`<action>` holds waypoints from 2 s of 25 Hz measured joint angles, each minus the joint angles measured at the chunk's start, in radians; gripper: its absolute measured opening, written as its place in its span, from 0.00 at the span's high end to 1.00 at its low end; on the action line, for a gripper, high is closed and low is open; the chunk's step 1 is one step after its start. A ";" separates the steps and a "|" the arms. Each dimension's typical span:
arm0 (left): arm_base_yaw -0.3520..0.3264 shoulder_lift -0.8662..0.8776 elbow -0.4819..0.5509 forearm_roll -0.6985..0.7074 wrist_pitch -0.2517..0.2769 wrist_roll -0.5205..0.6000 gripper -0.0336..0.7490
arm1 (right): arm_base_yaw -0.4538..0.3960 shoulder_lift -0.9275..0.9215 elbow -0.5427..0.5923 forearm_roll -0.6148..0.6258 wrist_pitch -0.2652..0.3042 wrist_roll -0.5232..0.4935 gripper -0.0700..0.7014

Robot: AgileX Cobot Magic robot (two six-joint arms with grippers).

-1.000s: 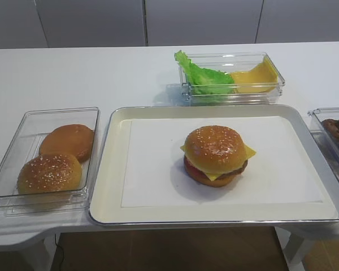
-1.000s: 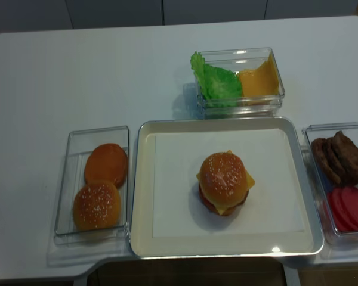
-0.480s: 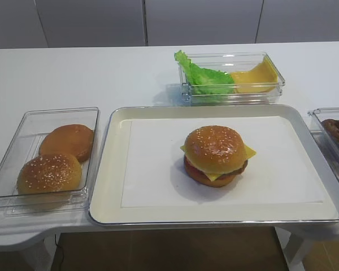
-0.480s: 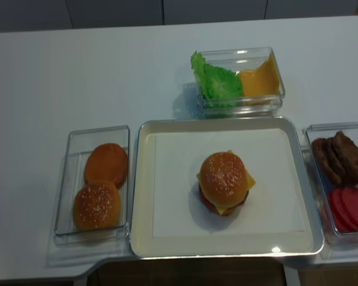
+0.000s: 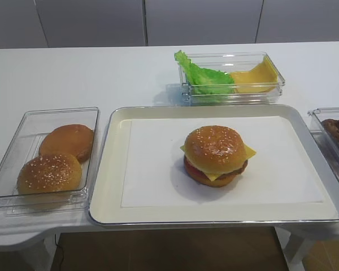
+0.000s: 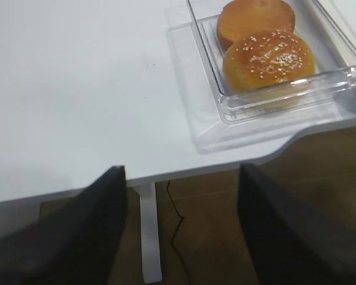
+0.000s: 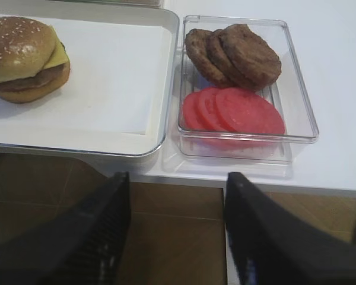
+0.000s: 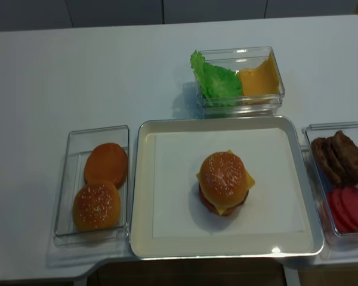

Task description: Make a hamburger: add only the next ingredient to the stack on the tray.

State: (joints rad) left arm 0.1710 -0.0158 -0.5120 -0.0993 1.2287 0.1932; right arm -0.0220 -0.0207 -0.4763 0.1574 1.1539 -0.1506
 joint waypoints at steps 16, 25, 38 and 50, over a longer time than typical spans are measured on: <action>-0.002 0.000 0.020 0.050 -0.035 -0.131 0.40 | 0.000 0.000 0.000 0.000 0.000 0.000 0.41; -0.018 0.000 0.020 0.050 -0.038 -0.133 0.40 | 0.000 0.000 0.000 0.000 0.000 0.000 0.41; -0.115 -0.001 0.020 0.050 -0.039 -0.133 0.40 | 0.000 0.000 0.000 0.000 0.000 0.000 0.41; -0.143 -0.001 0.020 0.044 -0.041 -0.133 0.40 | 0.000 0.000 0.000 0.000 0.000 0.002 0.41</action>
State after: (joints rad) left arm 0.0284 -0.0165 -0.4917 -0.0550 1.1876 0.0604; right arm -0.0220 -0.0207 -0.4763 0.1574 1.1539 -0.1488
